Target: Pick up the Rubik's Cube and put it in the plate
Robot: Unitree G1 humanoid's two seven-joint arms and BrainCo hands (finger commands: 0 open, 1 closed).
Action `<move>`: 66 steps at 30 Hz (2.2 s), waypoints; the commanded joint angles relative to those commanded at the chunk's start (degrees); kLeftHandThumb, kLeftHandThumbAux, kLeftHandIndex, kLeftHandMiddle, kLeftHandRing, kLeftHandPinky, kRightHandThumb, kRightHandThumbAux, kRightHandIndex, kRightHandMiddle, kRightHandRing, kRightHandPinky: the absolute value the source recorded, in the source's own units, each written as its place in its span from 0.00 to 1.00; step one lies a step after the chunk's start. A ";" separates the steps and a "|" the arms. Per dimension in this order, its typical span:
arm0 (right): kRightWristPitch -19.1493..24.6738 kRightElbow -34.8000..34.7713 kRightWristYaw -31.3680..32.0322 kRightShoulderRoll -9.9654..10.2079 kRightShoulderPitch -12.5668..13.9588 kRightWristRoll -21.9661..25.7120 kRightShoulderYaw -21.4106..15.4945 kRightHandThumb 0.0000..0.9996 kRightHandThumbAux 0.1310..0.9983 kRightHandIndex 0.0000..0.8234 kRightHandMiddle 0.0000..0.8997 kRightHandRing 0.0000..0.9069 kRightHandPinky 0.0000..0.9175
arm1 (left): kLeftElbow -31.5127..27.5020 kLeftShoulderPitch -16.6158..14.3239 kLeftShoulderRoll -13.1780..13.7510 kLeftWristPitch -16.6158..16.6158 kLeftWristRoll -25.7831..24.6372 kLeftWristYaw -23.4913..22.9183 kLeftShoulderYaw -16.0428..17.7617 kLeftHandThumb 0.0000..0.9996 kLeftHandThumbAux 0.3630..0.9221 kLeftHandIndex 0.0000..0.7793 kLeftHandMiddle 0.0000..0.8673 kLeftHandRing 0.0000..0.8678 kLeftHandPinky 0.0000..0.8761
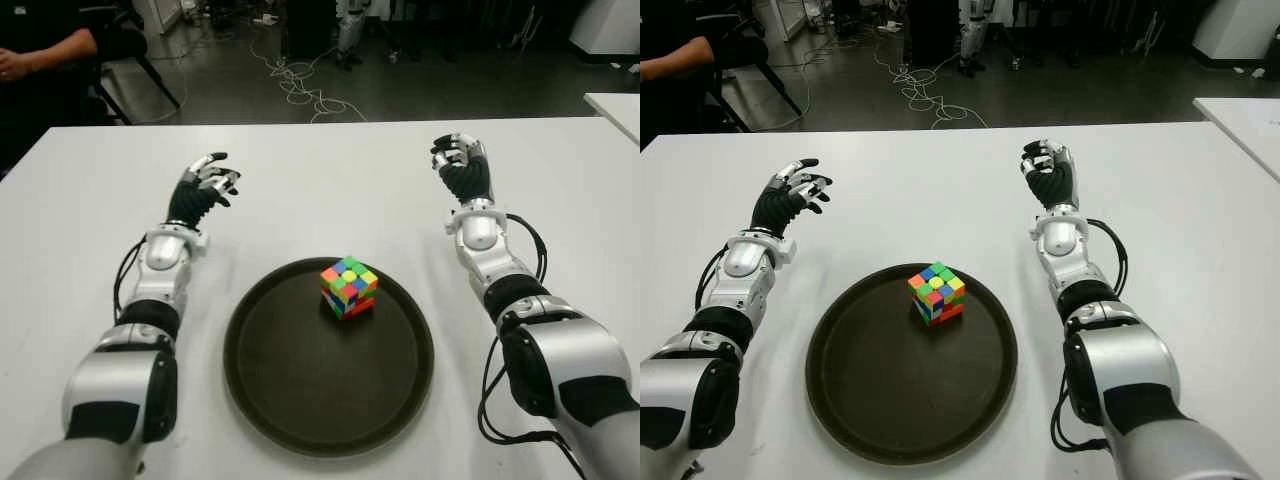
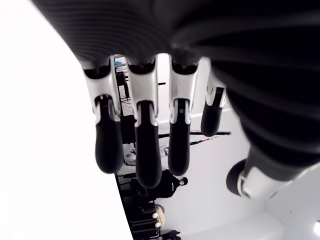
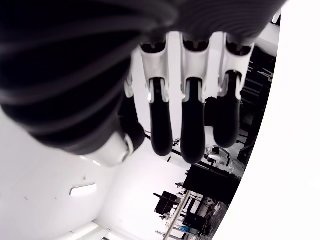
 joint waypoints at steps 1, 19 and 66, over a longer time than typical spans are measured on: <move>0.01 -0.01 0.09 0.00 -0.01 0.06 -0.05 0.67 0.69 0.50 0.48 0.53 0.56 | 0.00 -0.02 -0.01 -0.01 0.03 0.03 -0.03 0.31 0.48 0.28 0.45 0.55 0.61; 0.07 0.08 -0.27 0.05 -0.02 -0.10 0.03 0.67 0.69 0.50 0.48 0.53 0.57 | -0.26 0.36 0.00 -1.77 1.02 1.08 -0.55 0.62 0.48 0.29 0.48 0.55 0.58; 1.33 0.06 -1.08 0.39 -0.20 -0.09 0.03 0.69 0.69 0.50 0.52 0.56 0.61 | -0.53 0.55 -0.63 -2.21 1.15 3.13 -0.12 0.83 0.56 0.50 0.55 0.55 0.59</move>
